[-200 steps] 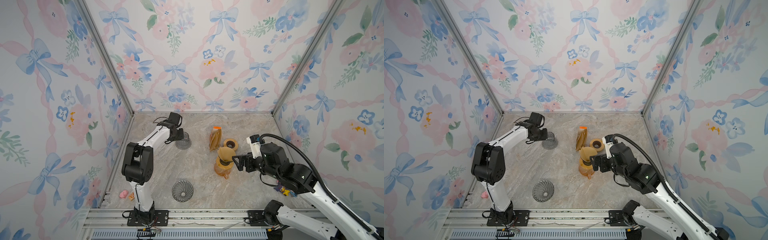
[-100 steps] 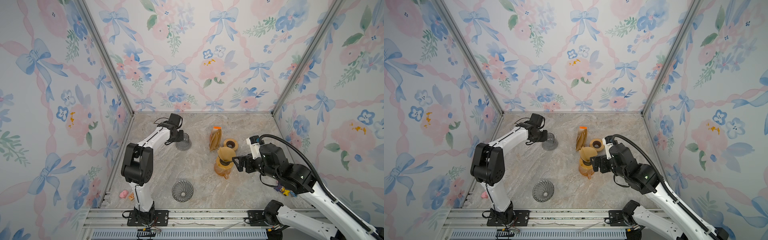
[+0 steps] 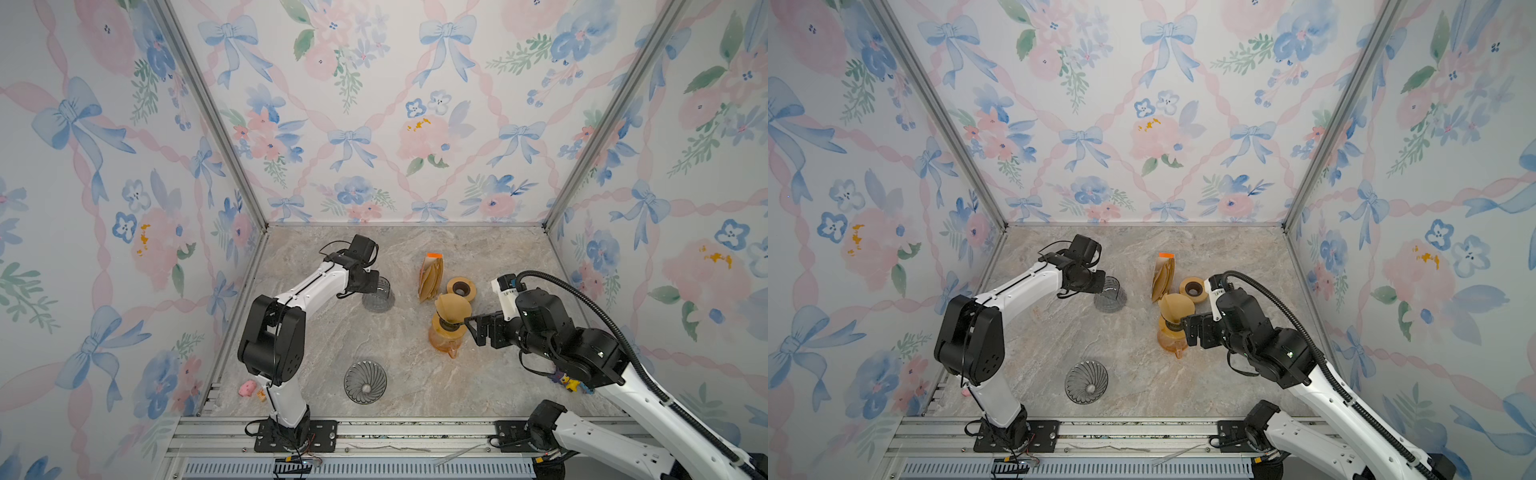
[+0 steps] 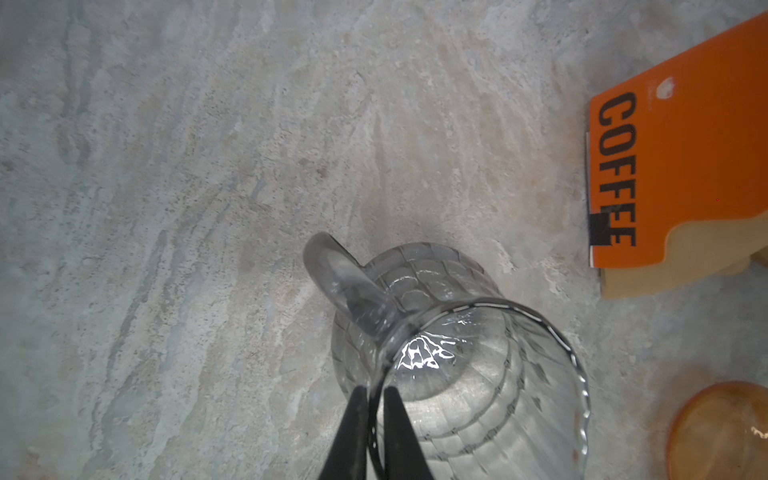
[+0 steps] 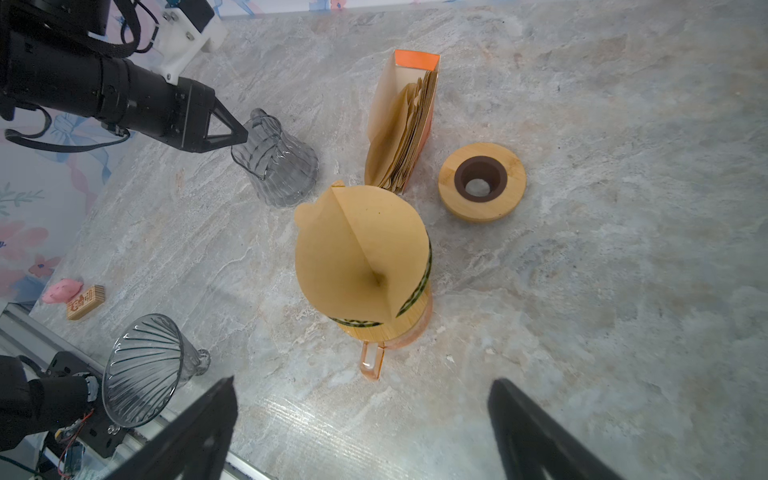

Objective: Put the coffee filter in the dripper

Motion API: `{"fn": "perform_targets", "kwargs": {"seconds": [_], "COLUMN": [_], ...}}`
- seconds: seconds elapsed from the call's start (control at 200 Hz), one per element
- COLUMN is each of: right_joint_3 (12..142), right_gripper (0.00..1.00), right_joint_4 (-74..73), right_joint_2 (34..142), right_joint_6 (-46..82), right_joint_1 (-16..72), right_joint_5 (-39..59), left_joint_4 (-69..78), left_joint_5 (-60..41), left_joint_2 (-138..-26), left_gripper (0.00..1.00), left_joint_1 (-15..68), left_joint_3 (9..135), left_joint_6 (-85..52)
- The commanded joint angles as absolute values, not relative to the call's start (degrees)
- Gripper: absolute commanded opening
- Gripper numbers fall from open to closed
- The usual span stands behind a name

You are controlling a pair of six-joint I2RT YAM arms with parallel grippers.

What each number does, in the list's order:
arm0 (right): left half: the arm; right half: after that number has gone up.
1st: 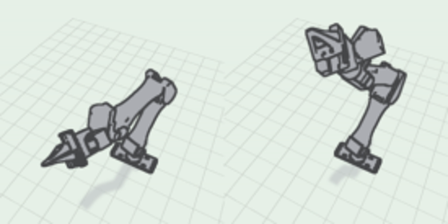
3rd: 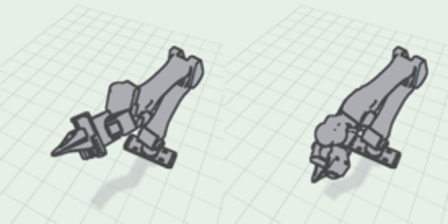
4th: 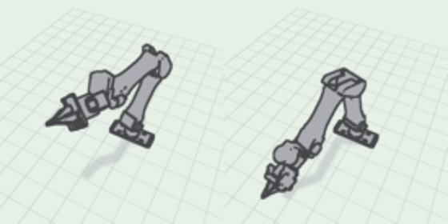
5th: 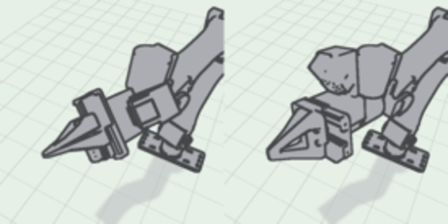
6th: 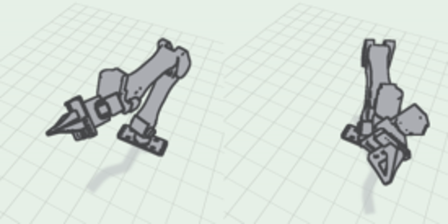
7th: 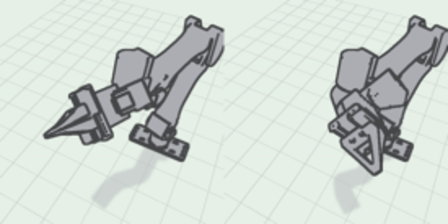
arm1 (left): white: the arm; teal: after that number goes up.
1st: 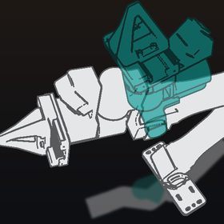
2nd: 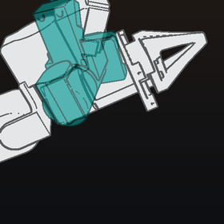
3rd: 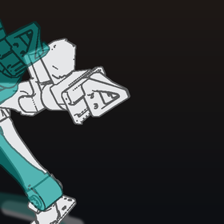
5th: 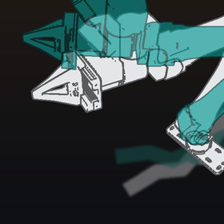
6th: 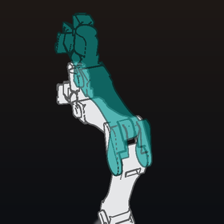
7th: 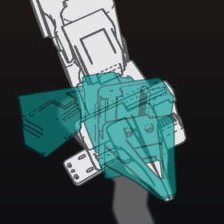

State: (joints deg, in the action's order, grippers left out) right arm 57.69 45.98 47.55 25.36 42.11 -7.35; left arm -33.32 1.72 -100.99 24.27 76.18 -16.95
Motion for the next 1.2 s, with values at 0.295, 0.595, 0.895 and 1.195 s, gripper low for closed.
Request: {"fn": "perform_targets", "kwargs": {"seconds": [0.295, 0.595, 0.895, 1.195], "right_joint_3": [57.1, 57.0, 57.1, 56.7], "right_gripper": [0.96, 0.96, 0.97, 0.97], "right_joint_4": [47.0, 47.1, 46.8, 46.8], "right_joint_2": [47.3, 47.0, 46.8, 46.3], "right_joint_6": [25.8, 25.6, 25.7, 25.7], "right_joint_1": [42.5, 42.4, 42.4, 42.4], "right_joint_5": [-8.8, -9.0, -9.1, -8.9], "left_joint_4": [-35.5, -36.8, -36.7, -36.7], "left_joint_5": [0.9, 1.7, 1.1, -0.2], "left_joint_2": [-95.3, -91.8, -89.8, -89.1], "left_gripper": [0.11, 0.12, 0.16, 0.20], "left_joint_1": [29.9, 32.8, 34.3, 34.2], "left_joint_3": [70.6, 67.3, 65.6, 66.7], "left_joint_6": [-17.5, -19.0, -21.1, -22.7]}}
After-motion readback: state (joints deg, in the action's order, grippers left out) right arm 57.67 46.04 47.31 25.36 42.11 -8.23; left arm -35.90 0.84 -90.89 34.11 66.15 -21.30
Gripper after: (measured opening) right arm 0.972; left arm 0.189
